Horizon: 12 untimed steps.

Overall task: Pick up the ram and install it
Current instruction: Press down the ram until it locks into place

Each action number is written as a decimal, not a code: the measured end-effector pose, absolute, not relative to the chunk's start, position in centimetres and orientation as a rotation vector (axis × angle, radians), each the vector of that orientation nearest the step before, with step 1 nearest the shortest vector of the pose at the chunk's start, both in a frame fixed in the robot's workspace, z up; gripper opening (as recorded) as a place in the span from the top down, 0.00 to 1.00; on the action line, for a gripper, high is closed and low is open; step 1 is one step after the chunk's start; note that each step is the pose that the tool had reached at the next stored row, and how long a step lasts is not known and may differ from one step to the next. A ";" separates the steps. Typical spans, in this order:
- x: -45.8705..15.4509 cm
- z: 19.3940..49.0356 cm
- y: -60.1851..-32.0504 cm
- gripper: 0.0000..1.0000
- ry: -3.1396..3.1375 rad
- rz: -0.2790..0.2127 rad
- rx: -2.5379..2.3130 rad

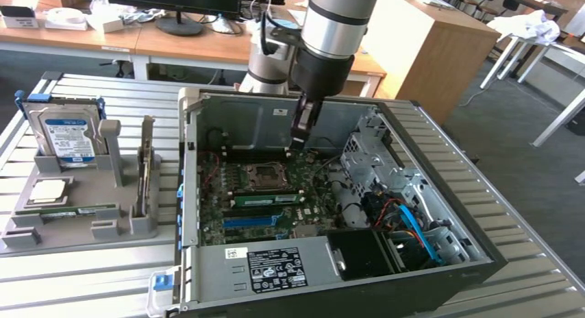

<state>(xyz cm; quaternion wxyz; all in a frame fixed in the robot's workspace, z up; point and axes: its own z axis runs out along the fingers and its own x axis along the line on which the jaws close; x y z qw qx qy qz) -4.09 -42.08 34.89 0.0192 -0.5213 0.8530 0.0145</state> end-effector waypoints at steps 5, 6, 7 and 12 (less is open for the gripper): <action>-4.1 34.9 -42.1 0.90 2.703 0.043 -1.521; -4.1 34.8 -42.1 0.90 2.714 0.042 -1.502; -4.1 34.8 -42.1 0.90 2.724 0.042 -1.482; -4.1 34.8 -42.1 0.90 2.776 0.040 -1.382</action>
